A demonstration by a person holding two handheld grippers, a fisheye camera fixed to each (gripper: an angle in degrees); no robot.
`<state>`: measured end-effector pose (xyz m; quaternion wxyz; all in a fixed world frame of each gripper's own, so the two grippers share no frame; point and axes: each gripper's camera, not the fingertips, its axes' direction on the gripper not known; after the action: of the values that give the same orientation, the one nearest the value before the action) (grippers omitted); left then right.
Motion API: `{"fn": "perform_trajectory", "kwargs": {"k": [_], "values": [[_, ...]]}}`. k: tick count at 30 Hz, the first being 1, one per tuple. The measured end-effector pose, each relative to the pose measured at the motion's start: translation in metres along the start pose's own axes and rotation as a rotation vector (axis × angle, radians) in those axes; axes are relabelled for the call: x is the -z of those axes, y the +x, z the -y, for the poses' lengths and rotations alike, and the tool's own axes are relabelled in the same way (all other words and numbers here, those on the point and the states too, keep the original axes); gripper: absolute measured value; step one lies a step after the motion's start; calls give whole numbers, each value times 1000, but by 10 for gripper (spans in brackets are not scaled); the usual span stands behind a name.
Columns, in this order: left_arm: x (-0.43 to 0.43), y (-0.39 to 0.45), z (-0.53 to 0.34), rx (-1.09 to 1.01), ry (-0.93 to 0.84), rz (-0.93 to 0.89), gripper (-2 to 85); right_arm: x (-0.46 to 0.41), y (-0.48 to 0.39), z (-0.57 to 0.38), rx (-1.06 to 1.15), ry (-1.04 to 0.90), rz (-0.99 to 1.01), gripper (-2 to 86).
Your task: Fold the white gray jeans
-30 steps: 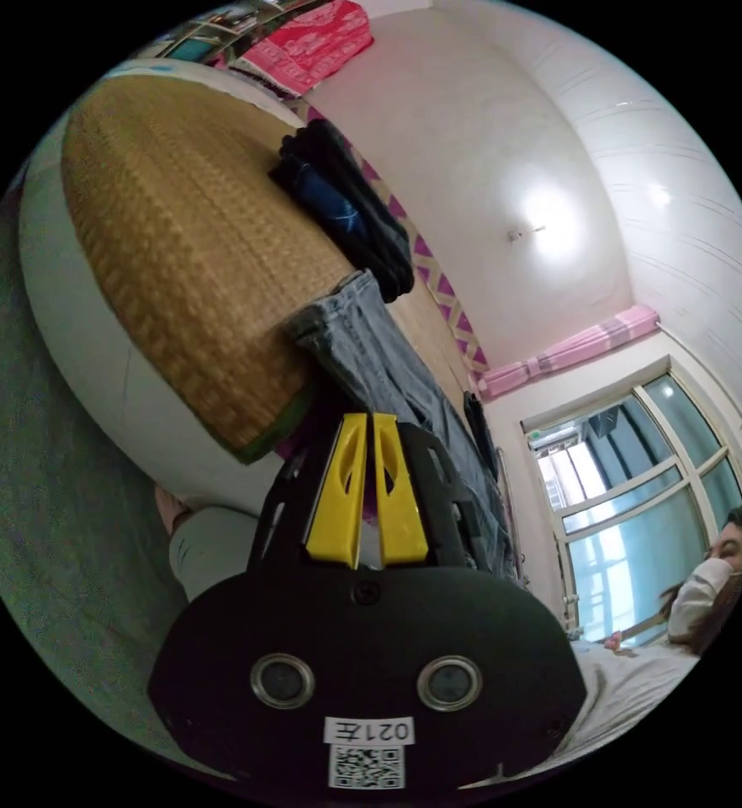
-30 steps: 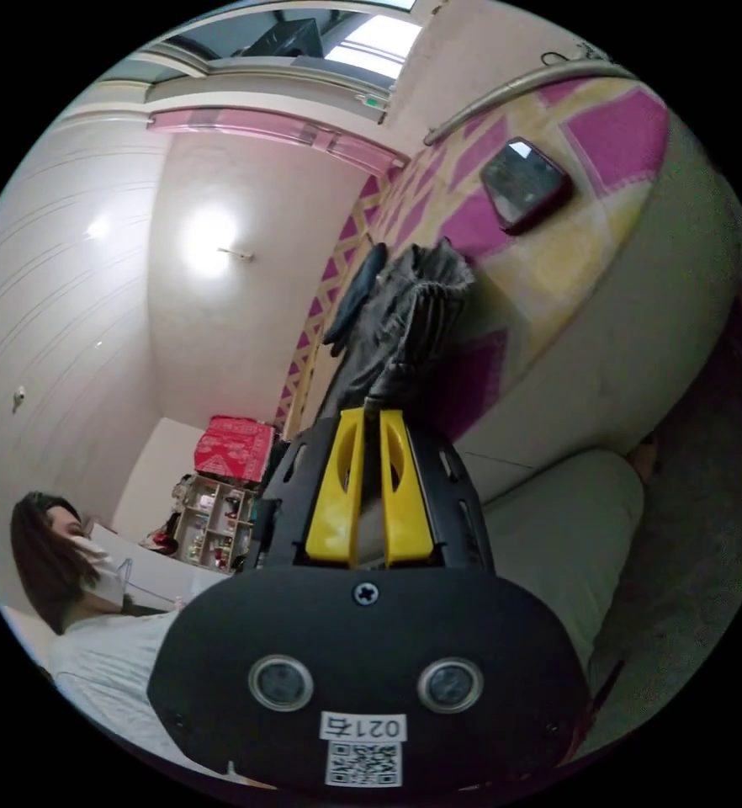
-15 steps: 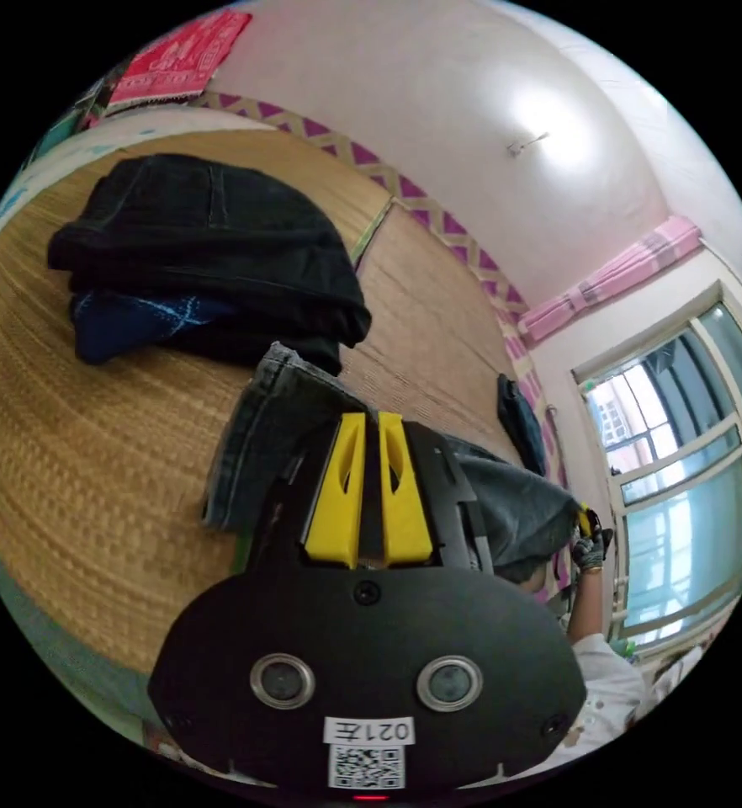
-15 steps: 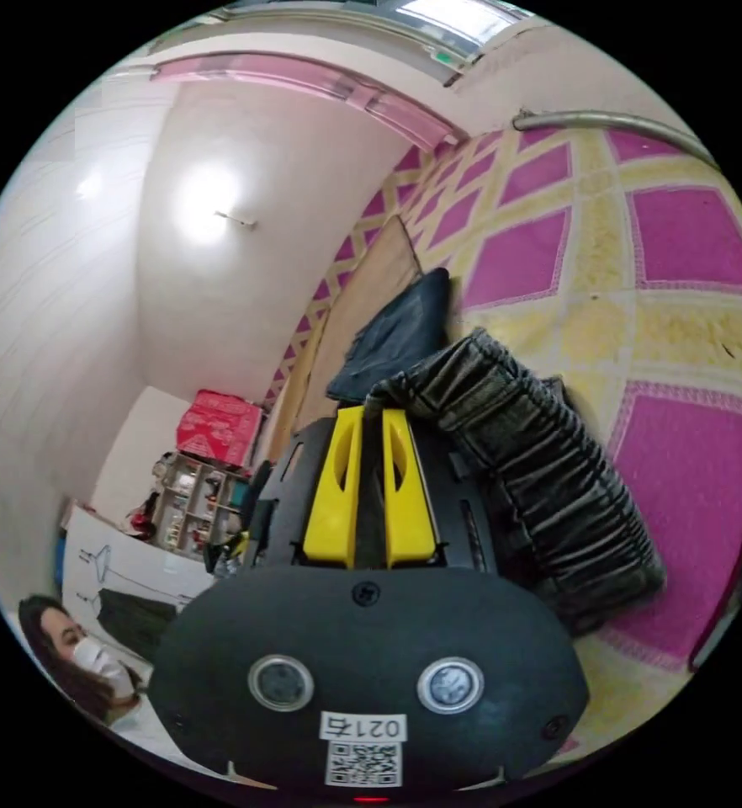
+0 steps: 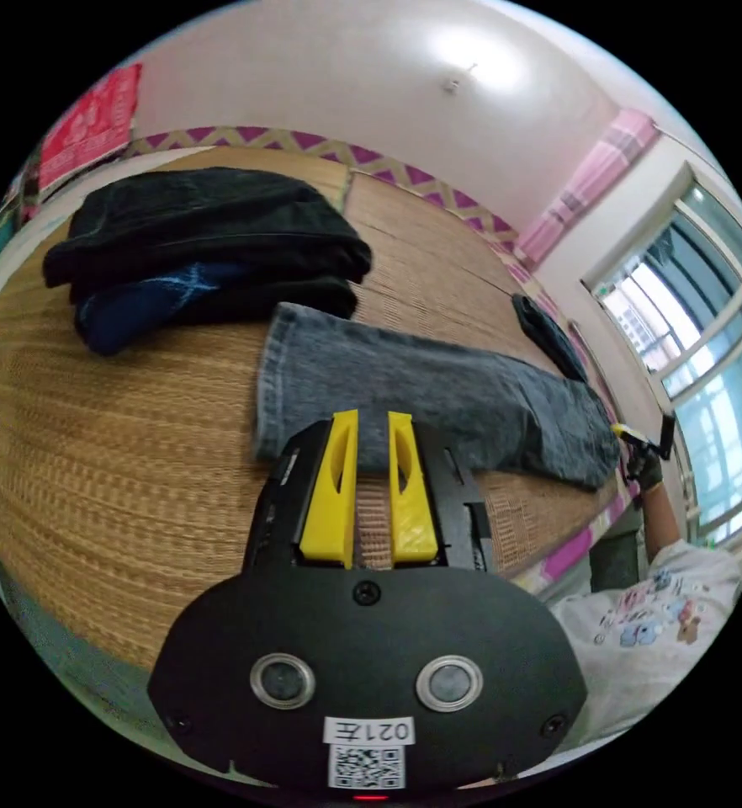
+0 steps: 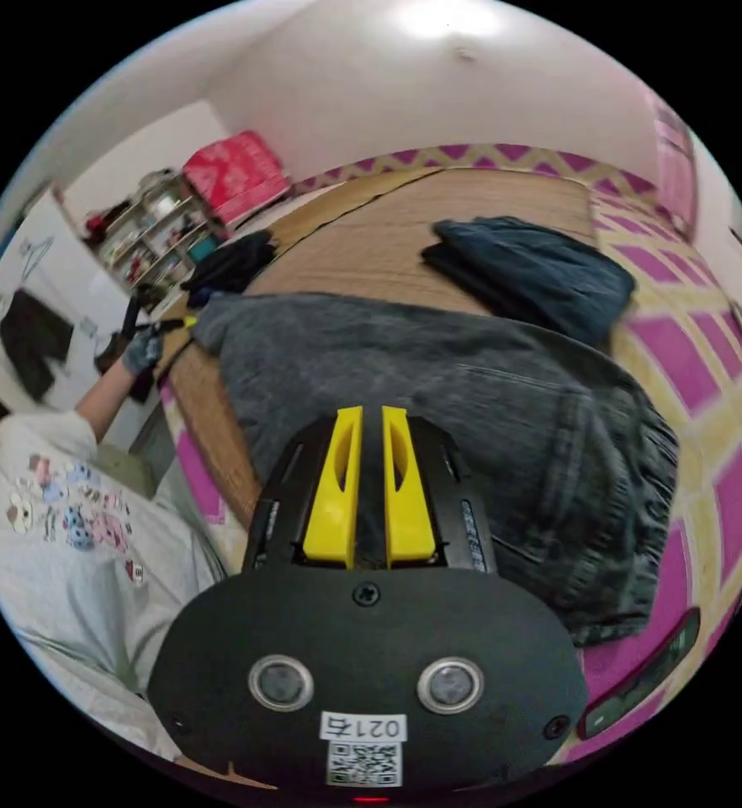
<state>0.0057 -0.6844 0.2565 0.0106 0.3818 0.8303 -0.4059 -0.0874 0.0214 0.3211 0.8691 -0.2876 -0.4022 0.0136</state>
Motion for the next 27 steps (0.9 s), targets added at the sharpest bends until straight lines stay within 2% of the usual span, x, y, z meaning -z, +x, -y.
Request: {"fn": "perform_trajectory", "kwargs": {"k": [3,5,7,10,14,16,19,22,27], "values": [[-35,27,0,-163,-43,39,57,-47,-54,-2,168,-68,32,48],[-60,26,0,-179,-119,125,39,-90,-80,-12,275,-191,-30,48],[-64,6,-3,-144,-95,64,8,-104,-83,-27,317,-194,-93,43],[-69,-14,-2,-53,-114,-13,-6,-100,-59,-42,254,-197,-26,26],[-63,-19,-10,-23,-63,42,-7,-90,-44,-61,220,-199,-37,9],[-32,-37,-30,89,118,3,-1,-80,-40,-72,190,-169,-64,7],[-4,-69,-58,299,249,26,52,-56,-36,-93,139,-80,-41,6],[-7,-99,-75,436,240,-18,101,-42,-32,-111,103,-8,11,5],[-46,-118,-78,440,168,-92,108,-36,-23,-132,45,48,91,3]]}}
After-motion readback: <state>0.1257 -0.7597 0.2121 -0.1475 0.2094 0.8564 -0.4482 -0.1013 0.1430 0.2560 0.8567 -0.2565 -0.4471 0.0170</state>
